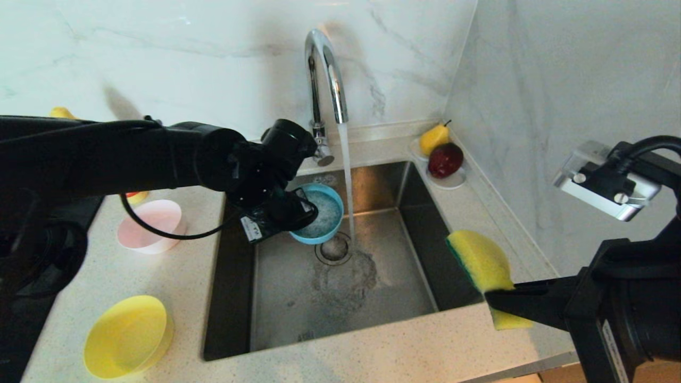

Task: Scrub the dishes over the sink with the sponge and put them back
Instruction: Wash the bowl

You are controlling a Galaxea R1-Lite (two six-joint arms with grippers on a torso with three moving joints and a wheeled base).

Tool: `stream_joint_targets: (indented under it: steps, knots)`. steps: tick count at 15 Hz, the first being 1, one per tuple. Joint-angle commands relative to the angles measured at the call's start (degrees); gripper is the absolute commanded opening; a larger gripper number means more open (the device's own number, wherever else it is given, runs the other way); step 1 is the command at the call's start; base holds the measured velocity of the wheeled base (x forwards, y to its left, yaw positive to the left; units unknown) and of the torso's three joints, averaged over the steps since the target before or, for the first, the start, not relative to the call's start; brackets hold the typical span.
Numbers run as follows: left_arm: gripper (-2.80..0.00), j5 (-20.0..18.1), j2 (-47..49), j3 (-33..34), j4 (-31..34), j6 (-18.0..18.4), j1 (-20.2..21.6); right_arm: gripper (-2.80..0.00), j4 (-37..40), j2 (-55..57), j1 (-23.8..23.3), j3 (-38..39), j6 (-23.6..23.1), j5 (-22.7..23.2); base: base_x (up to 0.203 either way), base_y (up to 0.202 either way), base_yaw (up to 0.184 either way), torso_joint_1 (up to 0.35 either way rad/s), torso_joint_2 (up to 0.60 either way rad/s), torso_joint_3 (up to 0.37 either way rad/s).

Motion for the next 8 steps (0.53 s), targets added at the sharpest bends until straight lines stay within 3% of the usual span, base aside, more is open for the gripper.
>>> stream_joint_targets:
  steps: [1, 3, 8]
  knots:
    - [-2.80, 1.1, -10.8, 6.0, -0.3, 1.8, 0.0, -2.80, 0.2, 0.1, -0.1, 0.1, 0.2, 0.0, 0.000, 0.000, 0.000, 0.000, 0.00, 0.000]
    - [-2.80, 3.0, -17.5, 11.3, -5.2, 4.7, 0.1, -2.80, 0.2, 0.8, -0.1, 0.0, 0.1, -0.1, 0.000, 0.000, 0.000, 0.000, 0.00, 0.000]
    - [-2.80, 6.8, -26.3, 24.5, -30.1, 20.2, 0.2, -2.80, 0.2, 1.8, -0.1, 0.0, 0.1, 0.0, 0.000, 0.000, 0.000, 0.000, 0.00, 0.000]
